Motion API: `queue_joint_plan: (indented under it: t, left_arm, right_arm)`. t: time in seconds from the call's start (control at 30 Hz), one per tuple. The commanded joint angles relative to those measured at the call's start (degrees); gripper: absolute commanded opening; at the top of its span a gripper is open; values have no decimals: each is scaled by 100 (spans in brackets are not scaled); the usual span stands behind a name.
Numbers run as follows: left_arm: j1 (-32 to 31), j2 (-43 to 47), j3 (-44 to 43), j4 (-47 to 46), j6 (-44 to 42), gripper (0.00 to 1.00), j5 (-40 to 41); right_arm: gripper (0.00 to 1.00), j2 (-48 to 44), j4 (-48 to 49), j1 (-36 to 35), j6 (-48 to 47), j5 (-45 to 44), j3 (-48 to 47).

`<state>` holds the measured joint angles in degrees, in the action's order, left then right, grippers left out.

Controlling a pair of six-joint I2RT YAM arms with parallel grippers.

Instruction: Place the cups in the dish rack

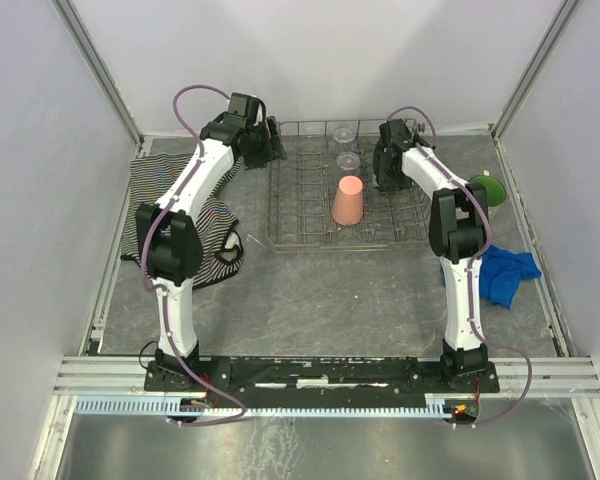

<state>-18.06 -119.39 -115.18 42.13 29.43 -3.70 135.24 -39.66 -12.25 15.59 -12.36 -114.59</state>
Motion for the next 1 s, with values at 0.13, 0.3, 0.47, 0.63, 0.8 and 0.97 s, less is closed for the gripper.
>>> queue_joint_plan:
  t: [0.13,0.3,0.47,0.63,0.8,0.97]
  left_arm:
    - [-29,474,-20,-263,117,73,-84]
    - [-26,524,-84,-280,173,73,-110]
    - [-22,587,-205,-29,190,75,-417]
    - [-88,856,179,-107,170,77,-1219]
    - [-129,983,832,-1176,704,81,-2427]
    - [-144,490,711,-2101,1297,84,-3257]
  right_arm:
    - [69,-969,284,-8,179,199,560]
    - [70,-1372,289,-14,181,304,816]
    - [70,-1948,139,-14,186,417,1083]
    - [70,-2641,-133,8,270,597,1298]
    - [70,-3218,-710,175,204,495,1264]
    - [71,-3736,-1289,734,157,443,1281]
